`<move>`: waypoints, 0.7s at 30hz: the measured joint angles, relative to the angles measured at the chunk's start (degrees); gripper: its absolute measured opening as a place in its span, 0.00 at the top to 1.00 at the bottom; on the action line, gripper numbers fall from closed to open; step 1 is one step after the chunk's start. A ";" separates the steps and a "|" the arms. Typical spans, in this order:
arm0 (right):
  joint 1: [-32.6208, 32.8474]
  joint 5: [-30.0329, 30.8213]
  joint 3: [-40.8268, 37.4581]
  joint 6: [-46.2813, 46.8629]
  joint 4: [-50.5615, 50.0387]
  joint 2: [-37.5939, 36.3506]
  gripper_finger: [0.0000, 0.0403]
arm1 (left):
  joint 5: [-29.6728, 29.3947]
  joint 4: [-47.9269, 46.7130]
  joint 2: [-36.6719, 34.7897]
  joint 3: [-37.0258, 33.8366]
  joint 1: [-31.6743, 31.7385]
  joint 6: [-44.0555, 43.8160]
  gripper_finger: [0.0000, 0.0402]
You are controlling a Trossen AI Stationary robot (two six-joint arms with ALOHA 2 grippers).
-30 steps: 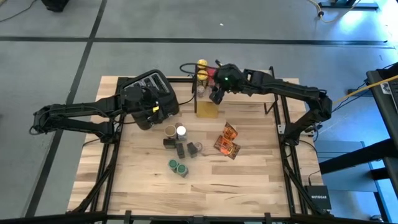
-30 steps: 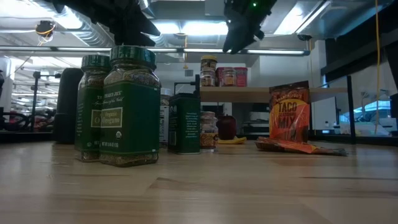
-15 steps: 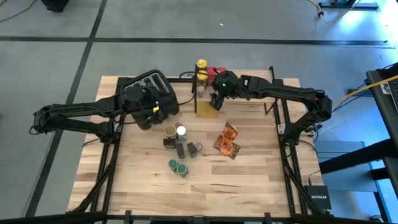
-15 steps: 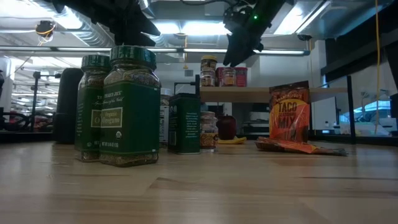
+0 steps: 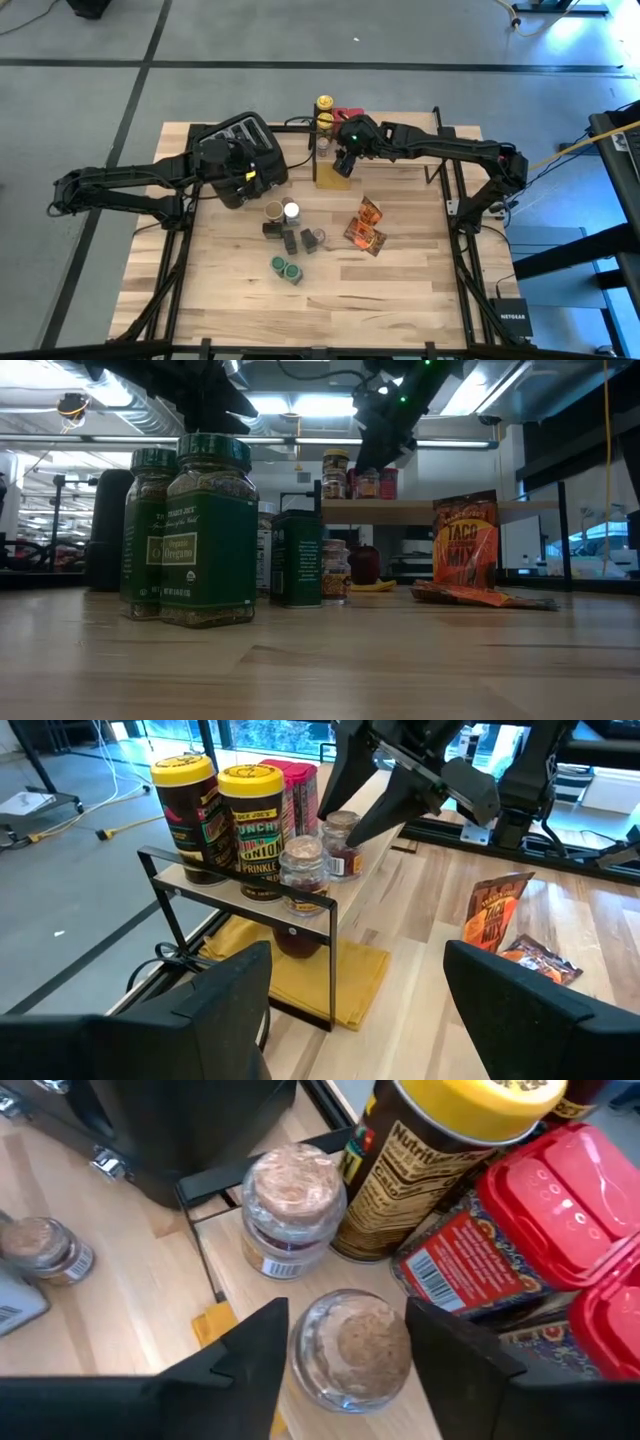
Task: Shelf spices
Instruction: Put the brown seasoning bottle on the shelf
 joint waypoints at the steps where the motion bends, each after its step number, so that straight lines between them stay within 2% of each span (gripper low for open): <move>1: 0.00 0.00 0.00 0.01 0.00 0.00 0.53 | 0.00 0.02 0.00 0.00 0.00 0.00 0.28; 5: 0.00 0.48 0.16 1.48 0.43 -0.11 0.64 | 0.01 0.01 0.00 0.00 0.00 0.01 0.28; 9: 0.11 4.27 0.11 3.19 0.13 -0.11 0.69 | 0.01 0.02 0.01 0.00 0.00 0.00 0.28; 21: 0.11 5.49 0.02 9.76 0.08 -0.07 0.67 | 0.00 0.09 0.00 0.00 0.00 0.00 0.28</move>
